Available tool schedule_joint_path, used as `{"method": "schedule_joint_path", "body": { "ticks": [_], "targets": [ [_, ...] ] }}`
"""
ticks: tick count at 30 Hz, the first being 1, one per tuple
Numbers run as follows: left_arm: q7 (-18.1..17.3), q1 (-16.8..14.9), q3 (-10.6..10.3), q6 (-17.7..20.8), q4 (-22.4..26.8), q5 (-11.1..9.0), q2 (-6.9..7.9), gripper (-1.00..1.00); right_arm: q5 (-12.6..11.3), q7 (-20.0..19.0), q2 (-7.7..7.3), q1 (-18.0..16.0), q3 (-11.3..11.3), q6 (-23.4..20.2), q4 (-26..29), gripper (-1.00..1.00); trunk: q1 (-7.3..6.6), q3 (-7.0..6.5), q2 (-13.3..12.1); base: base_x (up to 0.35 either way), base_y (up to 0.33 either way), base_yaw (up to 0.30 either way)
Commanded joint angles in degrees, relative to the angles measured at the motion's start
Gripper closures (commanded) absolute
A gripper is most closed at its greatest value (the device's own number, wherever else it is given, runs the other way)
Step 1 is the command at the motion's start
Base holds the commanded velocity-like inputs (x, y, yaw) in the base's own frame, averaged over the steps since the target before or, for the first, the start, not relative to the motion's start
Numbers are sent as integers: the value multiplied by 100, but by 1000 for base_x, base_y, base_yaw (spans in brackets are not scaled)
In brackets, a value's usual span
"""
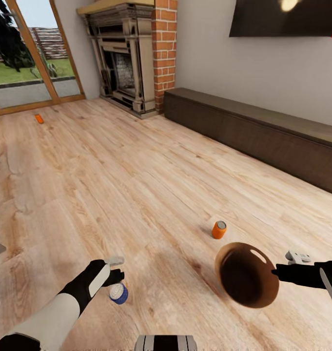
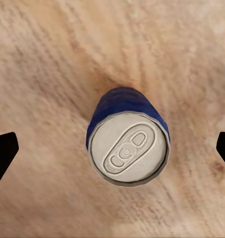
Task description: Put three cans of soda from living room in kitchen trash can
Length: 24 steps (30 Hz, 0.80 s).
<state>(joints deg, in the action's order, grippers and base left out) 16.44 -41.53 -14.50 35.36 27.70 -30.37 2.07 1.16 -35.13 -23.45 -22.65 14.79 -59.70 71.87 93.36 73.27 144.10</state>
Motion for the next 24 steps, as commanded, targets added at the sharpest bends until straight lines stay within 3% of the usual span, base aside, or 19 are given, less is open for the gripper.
{"method": "schedule_joint_path", "body": {
  "ticks": [1, 19, 24],
  "targets": [
    [0, -2, 0, -2, -1, -2, -19, -100, -129, -20, -1, -1, -1, -30, 25, 100, 2, 22, 2, 0, 0, 0],
    [23, -21, -9, 6, -1, -4, -79, -100, -125, -20, 3, 6, -3, -30, 86, 100, 48, 421, 26, 0, 0, 0],
    [11, -21, -6, -3, 51, -9, -77, -100, -125, -20, 6, 11, -3, -30, 89, 100, 48, 421, 26, 0, 0, 0]
  ]
}}
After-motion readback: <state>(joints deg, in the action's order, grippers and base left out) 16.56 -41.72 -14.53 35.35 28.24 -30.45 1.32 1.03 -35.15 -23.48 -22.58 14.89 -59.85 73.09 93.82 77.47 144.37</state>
